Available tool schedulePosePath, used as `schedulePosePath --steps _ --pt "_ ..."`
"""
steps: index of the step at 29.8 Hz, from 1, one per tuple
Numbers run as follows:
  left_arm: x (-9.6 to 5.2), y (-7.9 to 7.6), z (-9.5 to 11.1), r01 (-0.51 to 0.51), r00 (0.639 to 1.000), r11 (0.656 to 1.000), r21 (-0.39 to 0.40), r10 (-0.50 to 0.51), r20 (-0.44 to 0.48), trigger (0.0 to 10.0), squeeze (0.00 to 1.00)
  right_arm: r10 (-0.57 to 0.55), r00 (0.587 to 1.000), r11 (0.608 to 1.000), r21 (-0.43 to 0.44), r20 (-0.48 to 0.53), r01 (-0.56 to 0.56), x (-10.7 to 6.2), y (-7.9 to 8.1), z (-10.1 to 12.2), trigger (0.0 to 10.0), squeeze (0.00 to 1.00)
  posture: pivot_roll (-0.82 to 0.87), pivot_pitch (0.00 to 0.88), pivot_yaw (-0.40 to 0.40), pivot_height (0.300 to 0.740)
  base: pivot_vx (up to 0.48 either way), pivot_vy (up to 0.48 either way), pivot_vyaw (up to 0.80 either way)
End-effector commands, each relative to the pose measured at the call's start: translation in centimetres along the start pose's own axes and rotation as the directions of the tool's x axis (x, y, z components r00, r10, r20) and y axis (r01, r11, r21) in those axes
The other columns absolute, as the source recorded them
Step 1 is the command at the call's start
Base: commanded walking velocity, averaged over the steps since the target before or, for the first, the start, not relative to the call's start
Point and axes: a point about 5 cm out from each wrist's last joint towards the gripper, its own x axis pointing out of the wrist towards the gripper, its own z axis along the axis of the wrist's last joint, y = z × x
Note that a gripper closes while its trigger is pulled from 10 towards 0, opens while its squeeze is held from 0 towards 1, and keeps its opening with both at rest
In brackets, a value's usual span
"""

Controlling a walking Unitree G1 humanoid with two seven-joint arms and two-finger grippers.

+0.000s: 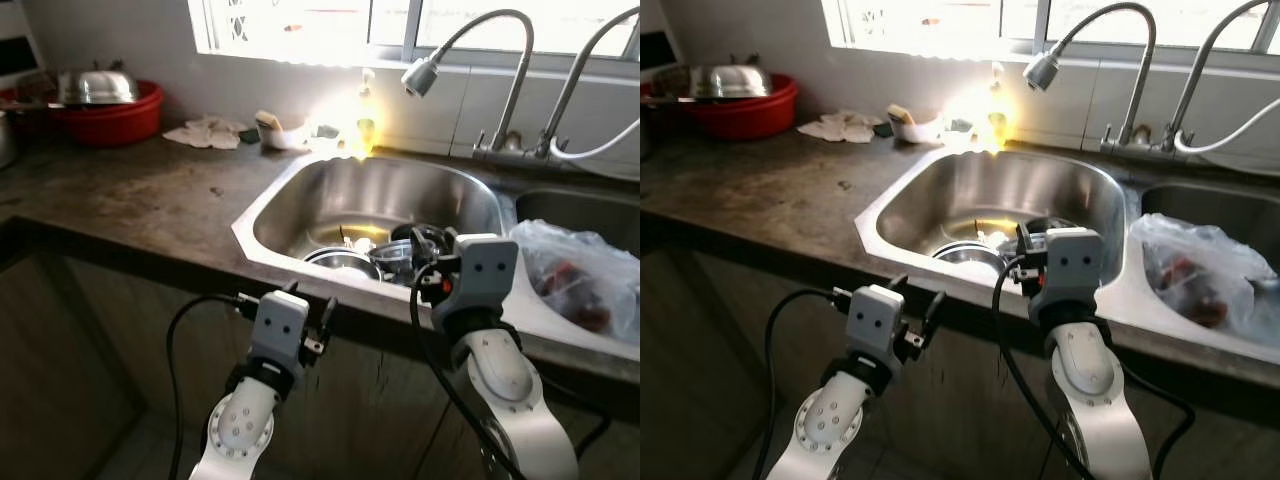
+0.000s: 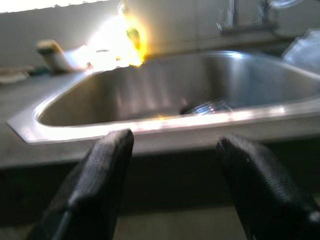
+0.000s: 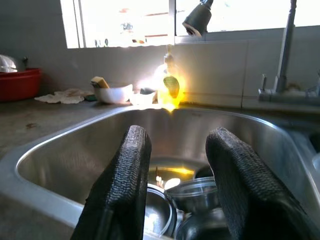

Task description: Kitchen organization

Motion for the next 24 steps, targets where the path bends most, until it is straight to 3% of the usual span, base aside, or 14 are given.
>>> schedulePosePath --steps 1,8,15,24 --pt "0.1 -0.2 0.3 0.004 1.000 1.000 0.002 -0.004 0.009 10.0 0.00 -0.014 1.000 1.000 -0.007 0.001 0.014 0.0 -0.3 0.1 10.0 0.00 0.10 0.016 -0.012 0.740 -0.270 0.000 0.00" --pt "0.1 -0.1 0.2 0.002 1.000 1.000 0.003 -0.002 0.006 10.0 0.00 -0.012 1.000 1.000 -0.009 -0.012 0.012 -0.1 -0.2 -0.2 10.0 0.00 0.11 0.013 -0.013 0.740 -0.271 0.000 0.00" --pt "0.2 -0.1 0.2 -0.006 1.000 1.000 -0.030 0.007 0.009 10.0 0.00 0.005 1.000 1.000 -0.017 -0.024 -0.005 -0.3 -0.2 -0.7 10.0 0.00 0.11 0.003 -0.014 0.740 0.000 0.000 0.00" --pt "0.4 -0.4 0.5 0.014 1.000 1.000 -0.024 -0.013 0.019 10.0 0.00 0.009 1.000 1.000 -0.025 -0.026 -0.010 -0.4 -0.1 -1.1 10.0 0.00 0.11 0.000 -0.010 0.740 0.000 0.000 0.80"
